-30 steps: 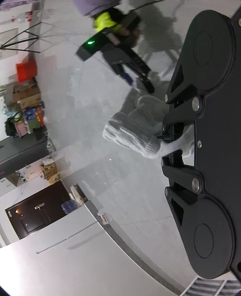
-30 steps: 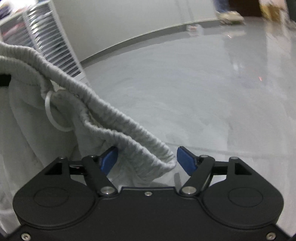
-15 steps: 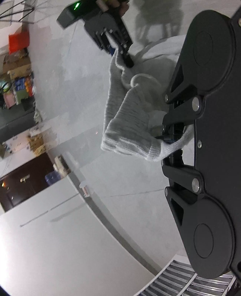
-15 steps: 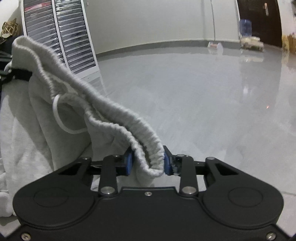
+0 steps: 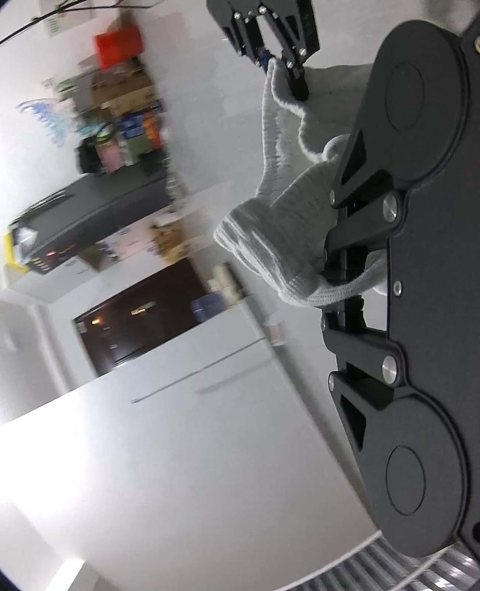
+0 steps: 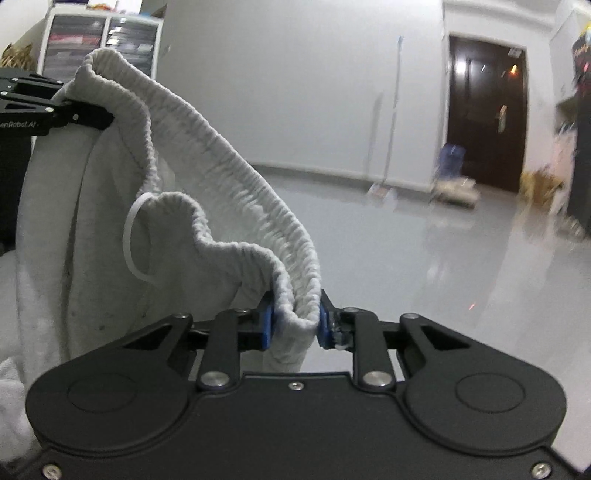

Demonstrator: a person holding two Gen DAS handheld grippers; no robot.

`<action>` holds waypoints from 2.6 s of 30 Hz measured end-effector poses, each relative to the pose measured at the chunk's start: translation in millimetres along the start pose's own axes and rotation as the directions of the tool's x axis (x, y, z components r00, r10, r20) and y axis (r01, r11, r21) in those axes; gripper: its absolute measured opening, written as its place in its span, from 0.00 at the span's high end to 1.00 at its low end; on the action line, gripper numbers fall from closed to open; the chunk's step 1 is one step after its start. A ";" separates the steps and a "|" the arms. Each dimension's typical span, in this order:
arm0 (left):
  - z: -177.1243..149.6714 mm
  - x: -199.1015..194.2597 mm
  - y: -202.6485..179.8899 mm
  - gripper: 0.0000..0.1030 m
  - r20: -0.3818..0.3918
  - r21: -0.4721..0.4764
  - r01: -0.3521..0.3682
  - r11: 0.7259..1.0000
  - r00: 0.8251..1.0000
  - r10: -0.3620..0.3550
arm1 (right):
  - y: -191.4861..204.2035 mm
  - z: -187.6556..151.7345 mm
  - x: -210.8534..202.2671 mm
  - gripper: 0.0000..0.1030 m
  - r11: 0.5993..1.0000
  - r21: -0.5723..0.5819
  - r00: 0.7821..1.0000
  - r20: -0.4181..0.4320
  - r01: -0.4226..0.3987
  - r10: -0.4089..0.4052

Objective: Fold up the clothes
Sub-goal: 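Lift the sweatpants by the waistband with both grippers and hold them up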

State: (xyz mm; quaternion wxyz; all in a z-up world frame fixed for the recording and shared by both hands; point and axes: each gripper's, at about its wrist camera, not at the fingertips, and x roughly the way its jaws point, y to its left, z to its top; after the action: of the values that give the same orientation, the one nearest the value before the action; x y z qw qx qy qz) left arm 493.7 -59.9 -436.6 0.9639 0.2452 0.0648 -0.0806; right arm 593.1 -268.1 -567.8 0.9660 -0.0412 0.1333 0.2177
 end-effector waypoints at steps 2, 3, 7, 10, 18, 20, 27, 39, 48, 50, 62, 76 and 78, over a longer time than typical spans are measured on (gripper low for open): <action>30.7 8.2 10.4 0.96 0.049 -0.004 -0.008 1.000 0.999 0.008 | -16.9 33.4 -8.2 0.74 0.998 -0.031 0.997 0.055 0.053 -0.051; 55.1 12.0 18.3 0.96 0.088 0.000 -0.014 1.000 0.996 0.014 | -24.1 49.1 -12.8 0.74 0.996 -0.045 0.994 0.079 0.075 -0.072; 121.7 8.9 39.9 0.96 0.207 0.016 -0.024 1.000 0.978 0.020 | -55.8 133.8 -41.3 0.75 0.977 -0.117 0.967 0.206 0.176 -0.150; 163.6 -5.8 49.9 0.96 0.289 0.029 -0.036 0.999 0.957 0.026 | -71.9 190.4 -73.0 0.75 0.952 -0.177 0.938 0.288 0.251 -0.194; 248.0 -44.2 69.8 0.96 0.409 -0.033 -0.058 0.998 0.910 0.067 | -76.2 300.5 -138.4 0.75 0.883 -0.281 0.881 0.404 0.377 -0.247; 260.1 -54.2 70.0 0.96 0.426 -0.031 -0.065 0.997 0.902 0.072 | -71.2 319.0 -152.0 0.75 0.868 -0.288 0.866 0.426 0.405 -0.263; 308.4 -82.2 93.3 0.96 0.427 -0.047 -0.072 0.996 0.900 0.085 | -59.3 370.6 -184.3 0.75 0.850 -0.305 0.856 0.438 0.429 -0.275; 474.4 -147.5 237.6 0.96 0.150 -0.128 -0.018 0.992 0.988 0.037 | -35.7 593.5 -255.7 0.75 0.924 -0.313 0.970 0.169 0.220 -0.174; 506.4 -233.2 339.0 0.96 0.011 -0.134 -0.099 0.986 0.995 0.102 | 37.0 725.0 -293.3 0.75 0.989 -0.133 0.994 0.097 0.061 -0.048; 507.9 -245.7 346.9 0.96 -0.001 -0.131 -0.080 0.988 0.997 0.080 | 45.5 734.5 -293.8 0.75 0.996 -0.069 0.995 0.086 0.048 -0.042; 535.5 -180.9 360.4 0.96 -0.002 -0.124 0.078 0.989 0.997 -0.079 | 0.8 731.5 -286.8 0.75 0.995 0.005 0.995 0.001 0.099 -0.099; 557.7 -46.4 330.8 0.96 -0.055 -0.102 0.082 0.991 0.995 -0.088 | -98.2 723.7 -235.7 0.75 0.996 -0.072 0.998 0.026 0.053 -0.051; 558.9 -49.9 329.8 0.96 -0.059 -0.100 0.093 0.991 0.993 -0.099 | -103.3 719.9 -241.6 0.75 0.997 -0.068 0.999 0.021 0.042 -0.041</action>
State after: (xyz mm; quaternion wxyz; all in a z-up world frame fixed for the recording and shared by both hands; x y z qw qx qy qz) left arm 554.3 -37.9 211.1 0.9671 0.1972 0.1112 -0.1158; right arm 600.2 -361.2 192.8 0.9696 -0.0751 0.1153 0.2024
